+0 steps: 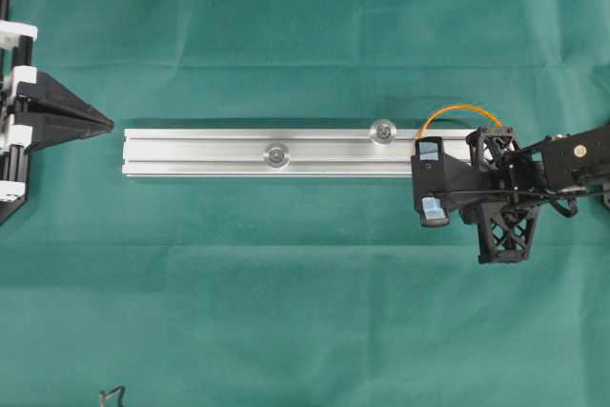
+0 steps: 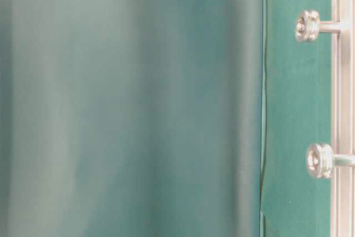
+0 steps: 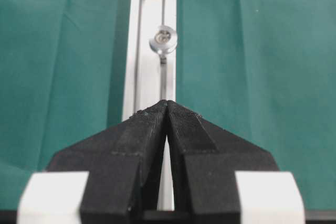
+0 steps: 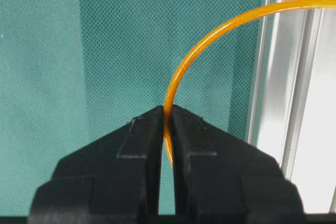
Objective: Hook the rubber onto the shaft.
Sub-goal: 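Lift the gripped orange band off the rail with the right gripper, then carry the band leftward along the rail toward the right metal knob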
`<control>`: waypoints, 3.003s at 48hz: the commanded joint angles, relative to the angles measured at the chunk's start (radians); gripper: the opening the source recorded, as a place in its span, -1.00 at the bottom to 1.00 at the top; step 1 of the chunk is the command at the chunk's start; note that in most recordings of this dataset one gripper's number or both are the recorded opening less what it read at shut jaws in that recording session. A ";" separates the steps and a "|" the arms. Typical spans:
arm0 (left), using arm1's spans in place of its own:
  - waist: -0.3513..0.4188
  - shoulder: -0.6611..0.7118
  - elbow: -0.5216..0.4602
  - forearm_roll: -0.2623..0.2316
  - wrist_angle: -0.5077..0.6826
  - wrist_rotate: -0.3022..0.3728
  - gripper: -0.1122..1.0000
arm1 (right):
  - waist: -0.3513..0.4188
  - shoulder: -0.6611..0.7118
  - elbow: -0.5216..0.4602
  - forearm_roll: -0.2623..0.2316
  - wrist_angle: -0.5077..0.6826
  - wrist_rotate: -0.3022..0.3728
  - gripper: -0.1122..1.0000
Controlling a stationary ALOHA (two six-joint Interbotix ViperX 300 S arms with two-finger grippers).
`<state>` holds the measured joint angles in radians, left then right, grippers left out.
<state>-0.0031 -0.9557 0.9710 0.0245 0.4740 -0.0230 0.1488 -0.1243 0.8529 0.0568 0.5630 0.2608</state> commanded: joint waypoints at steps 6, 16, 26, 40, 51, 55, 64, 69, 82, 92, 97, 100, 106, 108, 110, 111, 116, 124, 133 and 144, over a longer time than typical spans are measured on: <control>0.000 0.008 -0.032 0.003 -0.005 -0.002 -0.79 | 0.003 -0.026 -0.018 -0.002 -0.002 0.002 -0.67; -0.002 0.008 -0.034 0.003 -0.003 -0.002 -0.79 | 0.003 -0.063 -0.028 -0.002 0.038 0.002 -0.67; 0.000 0.008 -0.034 0.003 -0.005 0.000 -0.79 | 0.003 -0.114 -0.071 -0.009 0.127 0.002 -0.67; 0.000 0.008 -0.034 0.003 -0.003 -0.002 -0.79 | 0.003 -0.178 -0.153 -0.058 0.296 0.002 -0.67; 0.000 0.008 -0.034 0.003 -0.005 -0.002 -0.79 | 0.003 -0.221 -0.229 -0.098 0.422 0.002 -0.67; -0.002 0.008 -0.034 0.003 -0.003 -0.002 -0.79 | 0.003 -0.230 -0.253 -0.104 0.456 0.002 -0.67; 0.000 0.008 -0.034 0.003 -0.003 -0.002 -0.79 | 0.003 -0.238 -0.288 -0.106 0.509 0.002 -0.67; -0.002 0.008 -0.034 0.003 -0.003 -0.002 -0.79 | 0.003 -0.239 -0.298 -0.106 0.525 0.002 -0.67; -0.002 0.008 -0.034 0.003 -0.003 -0.002 -0.79 | 0.003 -0.238 -0.301 -0.106 0.528 0.002 -0.67; 0.000 0.008 -0.034 0.003 -0.003 -0.002 -0.79 | 0.003 -0.239 -0.302 -0.106 0.528 0.002 -0.67; -0.002 0.008 -0.034 0.003 -0.003 -0.002 -0.79 | 0.003 -0.239 -0.301 -0.106 0.528 0.002 -0.67; 0.000 0.008 -0.034 0.003 -0.003 -0.002 -0.79 | 0.003 -0.239 -0.301 -0.106 0.528 0.002 -0.67; -0.002 0.008 -0.034 0.003 -0.003 -0.002 -0.79 | 0.003 -0.239 -0.304 -0.106 0.528 0.002 -0.67; 0.000 0.008 -0.034 0.003 -0.003 -0.002 -0.79 | 0.003 -0.238 -0.307 -0.107 0.528 0.002 -0.67; 0.000 0.008 -0.034 0.003 -0.003 0.000 -0.79 | 0.003 -0.235 -0.311 -0.110 0.528 0.002 -0.67; -0.002 0.008 -0.034 0.003 -0.003 0.000 -0.79 | 0.003 -0.235 -0.316 -0.112 0.528 0.002 -0.67; -0.002 0.008 -0.034 0.003 -0.003 0.000 -0.79 | 0.003 -0.218 -0.336 -0.130 0.528 0.000 -0.67; -0.002 0.008 -0.034 0.003 -0.003 -0.002 -0.79 | -0.002 -0.170 -0.380 -0.149 0.528 -0.008 -0.67; 0.000 0.008 -0.034 0.003 -0.003 0.000 -0.79 | -0.014 -0.097 -0.453 -0.150 0.525 -0.011 -0.67; -0.002 0.008 -0.034 0.003 -0.003 0.000 -0.79 | -0.020 -0.025 -0.535 -0.160 0.523 -0.011 -0.67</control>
<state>-0.0031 -0.9557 0.9710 0.0261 0.4755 -0.0230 0.1319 -0.1534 0.3666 -0.0951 1.0907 0.2500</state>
